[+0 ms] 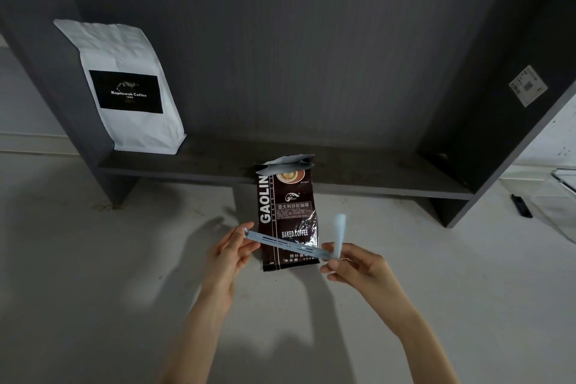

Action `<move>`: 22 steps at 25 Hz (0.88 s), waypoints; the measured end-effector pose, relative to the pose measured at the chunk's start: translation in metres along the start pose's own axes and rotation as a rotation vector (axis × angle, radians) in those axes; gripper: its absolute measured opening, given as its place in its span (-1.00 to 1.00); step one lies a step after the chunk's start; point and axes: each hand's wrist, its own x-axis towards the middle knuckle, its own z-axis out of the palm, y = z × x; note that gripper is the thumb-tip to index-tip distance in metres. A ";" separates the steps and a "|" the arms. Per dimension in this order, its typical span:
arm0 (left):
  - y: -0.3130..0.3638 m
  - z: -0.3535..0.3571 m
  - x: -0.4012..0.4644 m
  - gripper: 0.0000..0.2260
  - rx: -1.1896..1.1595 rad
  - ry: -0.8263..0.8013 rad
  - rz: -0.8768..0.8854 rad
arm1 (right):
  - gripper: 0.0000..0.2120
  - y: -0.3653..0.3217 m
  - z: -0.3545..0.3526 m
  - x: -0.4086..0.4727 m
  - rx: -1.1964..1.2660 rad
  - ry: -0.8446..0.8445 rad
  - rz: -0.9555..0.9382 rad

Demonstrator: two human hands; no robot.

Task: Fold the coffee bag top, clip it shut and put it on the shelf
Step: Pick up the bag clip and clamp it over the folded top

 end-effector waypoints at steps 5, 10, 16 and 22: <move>-0.003 0.000 -0.002 -0.86 -0.026 0.028 -0.042 | -0.80 -0.006 0.001 0.000 0.039 -0.057 0.033; -0.005 -0.004 0.004 -0.82 0.036 0.005 0.006 | -0.82 -0.002 0.004 -0.003 0.137 -0.034 0.099; 0.006 -0.001 0.014 -0.87 0.098 -0.023 0.056 | -0.86 -0.006 0.002 0.004 0.142 0.029 0.092; 0.039 0.001 0.033 -0.75 0.158 -0.082 0.143 | -0.93 -0.013 -0.012 0.015 0.298 0.143 0.060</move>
